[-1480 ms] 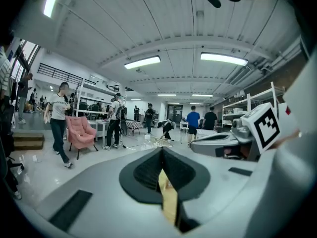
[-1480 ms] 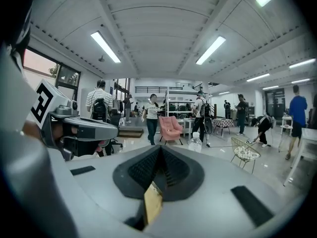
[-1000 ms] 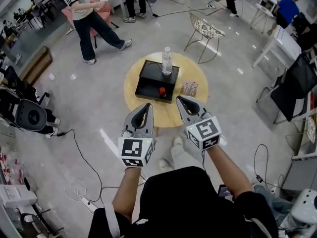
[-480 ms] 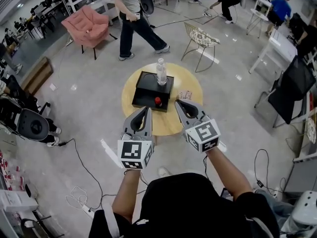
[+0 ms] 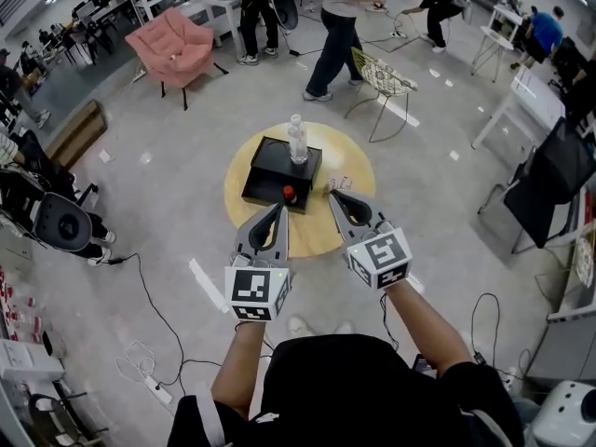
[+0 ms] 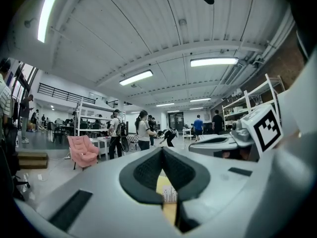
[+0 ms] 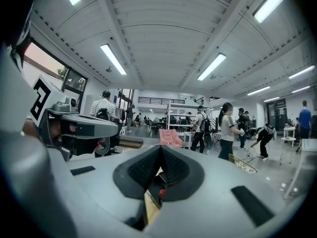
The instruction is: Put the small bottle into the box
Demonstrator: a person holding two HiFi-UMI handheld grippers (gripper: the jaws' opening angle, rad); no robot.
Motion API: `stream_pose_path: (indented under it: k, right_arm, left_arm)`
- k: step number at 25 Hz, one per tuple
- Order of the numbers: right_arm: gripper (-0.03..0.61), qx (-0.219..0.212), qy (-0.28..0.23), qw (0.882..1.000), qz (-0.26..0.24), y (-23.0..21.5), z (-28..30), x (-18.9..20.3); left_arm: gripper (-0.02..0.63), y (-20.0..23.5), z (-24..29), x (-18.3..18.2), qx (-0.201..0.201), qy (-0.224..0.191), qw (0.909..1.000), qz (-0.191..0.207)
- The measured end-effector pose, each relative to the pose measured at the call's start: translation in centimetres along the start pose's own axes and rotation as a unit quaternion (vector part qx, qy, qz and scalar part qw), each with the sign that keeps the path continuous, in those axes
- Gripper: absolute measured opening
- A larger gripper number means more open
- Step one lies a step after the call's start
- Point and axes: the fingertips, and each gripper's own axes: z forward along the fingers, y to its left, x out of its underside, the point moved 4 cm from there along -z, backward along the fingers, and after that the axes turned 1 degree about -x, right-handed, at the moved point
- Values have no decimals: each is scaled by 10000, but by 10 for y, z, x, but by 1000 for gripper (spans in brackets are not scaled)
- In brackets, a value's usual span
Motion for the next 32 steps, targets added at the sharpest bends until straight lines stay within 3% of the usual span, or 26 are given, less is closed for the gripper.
stream_pose_path:
  k: [13,32]
  right_arm:
    - [0,-69,-307,9995,-54,-4,-12,-12]
    - [0,-51,-266,9996,-24,-6,-14,-7]
  left_arm:
    - [11,-10,-7,0,-209,-41,9998,-6]
    - [11,-13,-5,4,-209,-18,9998,-26]
